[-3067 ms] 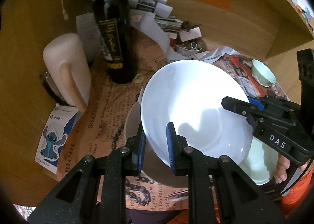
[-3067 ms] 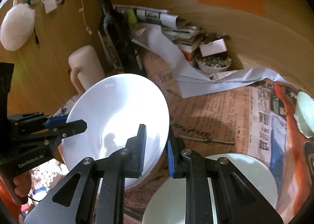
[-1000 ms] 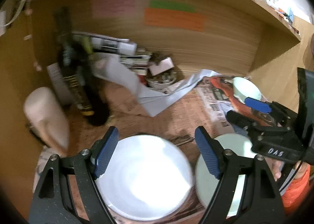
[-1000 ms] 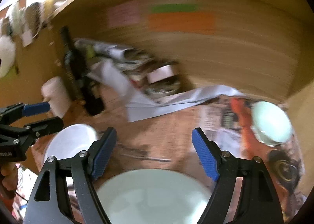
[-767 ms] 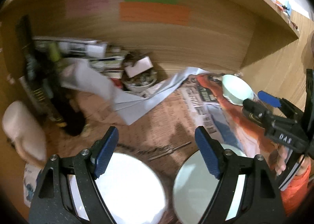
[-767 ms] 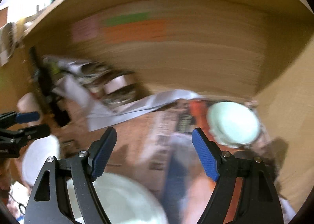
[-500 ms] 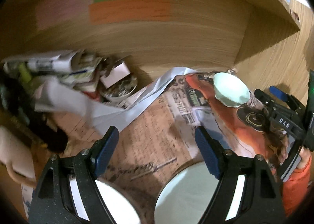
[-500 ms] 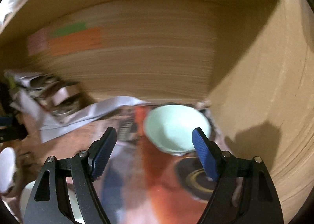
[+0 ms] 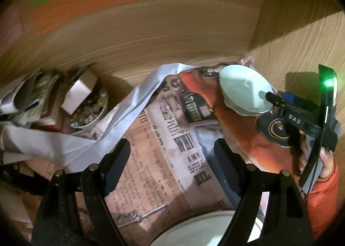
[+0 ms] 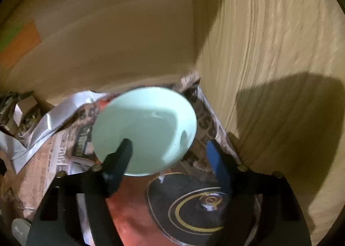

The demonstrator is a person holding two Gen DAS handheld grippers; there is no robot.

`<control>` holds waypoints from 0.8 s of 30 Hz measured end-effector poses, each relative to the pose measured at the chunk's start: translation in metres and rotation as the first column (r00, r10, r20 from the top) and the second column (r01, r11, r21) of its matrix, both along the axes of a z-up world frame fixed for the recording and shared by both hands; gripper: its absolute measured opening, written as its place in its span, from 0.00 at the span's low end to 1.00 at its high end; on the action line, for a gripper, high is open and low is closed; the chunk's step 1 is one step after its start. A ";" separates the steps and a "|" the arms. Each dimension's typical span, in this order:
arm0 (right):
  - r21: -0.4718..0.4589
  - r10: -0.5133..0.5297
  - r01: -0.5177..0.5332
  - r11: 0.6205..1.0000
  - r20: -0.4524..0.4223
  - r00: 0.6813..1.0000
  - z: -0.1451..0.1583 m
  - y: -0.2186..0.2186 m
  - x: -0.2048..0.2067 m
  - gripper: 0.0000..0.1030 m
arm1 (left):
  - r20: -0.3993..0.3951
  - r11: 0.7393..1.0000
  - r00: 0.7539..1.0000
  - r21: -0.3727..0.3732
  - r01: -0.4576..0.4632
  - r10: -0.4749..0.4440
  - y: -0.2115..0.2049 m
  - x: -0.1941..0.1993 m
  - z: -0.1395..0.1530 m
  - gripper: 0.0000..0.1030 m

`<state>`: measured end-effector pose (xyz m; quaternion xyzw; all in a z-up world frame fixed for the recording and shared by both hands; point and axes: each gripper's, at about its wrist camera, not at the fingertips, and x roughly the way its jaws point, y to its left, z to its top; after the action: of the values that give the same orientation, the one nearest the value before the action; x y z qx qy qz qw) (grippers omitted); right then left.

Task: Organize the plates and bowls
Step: 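Grasp the rim of the mint green bowl with the right tool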

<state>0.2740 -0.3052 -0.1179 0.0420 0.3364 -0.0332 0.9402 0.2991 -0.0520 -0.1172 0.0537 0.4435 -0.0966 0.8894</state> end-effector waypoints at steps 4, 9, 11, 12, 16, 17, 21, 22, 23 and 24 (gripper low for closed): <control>0.024 -0.009 0.011 1.000 -0.053 0.999 -0.011 -0.005 0.008 0.46 | -0.008 1.000 1.000 -0.009 0.013 -0.013 -0.011 0.014 -0.003 0.78; 0.052 0.007 -0.002 0.999 -0.086 0.996 -0.020 -0.006 0.015 0.37 | -0.022 0.999 0.999 -0.012 0.034 -0.034 -0.027 0.027 -0.007 0.78; 0.072 0.003 0.004 0.997 -0.086 0.996 -0.023 -0.008 0.017 0.34 | -0.016 0.999 0.999 0.007 0.039 -0.039 -0.034 0.031 -0.010 0.78; 0.079 0.003 0.004 0.997 -0.087 0.996 -0.024 -0.009 0.019 0.33 | -0.018 0.999 0.999 0.014 0.042 -0.041 -0.037 0.033 -0.011 0.78; 0.116 0.033 -0.024 0.993 -0.080 0.996 -0.024 -0.012 0.019 0.26 | -0.043 0.999 0.998 0.032 0.043 -0.041 -0.046 0.044 -0.020 0.78; 0.125 0.049 -0.039 0.991 -0.080 0.996 -0.024 -0.012 0.020 0.26 | -0.044 0.999 0.998 0.034 0.041 -0.040 -0.047 0.046 -0.021 0.78; 0.104 0.148 -0.138 0.985 -0.089 0.985 -0.025 0.006 0.014 0.26 | -0.059 0.999 0.998 0.048 0.017 -0.014 -0.046 0.056 -0.029 0.78; 0.096 0.178 -0.169 0.981 -0.092 0.980 -0.025 0.012 0.012 0.26 | -0.067 0.998 0.998 0.054 0.011 -0.007 -0.046 0.058 -0.032 0.78; 0.093 0.200 -0.192 0.977 -0.095 0.975 -0.025 0.015 0.011 0.26 | -0.074 0.998 0.997 0.061 0.003 0.002 -0.045 0.061 -0.034 0.78; 0.095 0.234 -0.225 0.970 -0.099 0.967 -0.025 0.020 0.008 0.26 | -0.081 0.998 0.997 0.067 -0.005 0.011 -0.043 0.063 -0.037 0.78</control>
<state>0.2824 -0.2851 -0.1426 0.0401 0.3911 0.0877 0.9153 0.3624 -0.0952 -0.1541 0.0777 0.4825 -0.0803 0.8687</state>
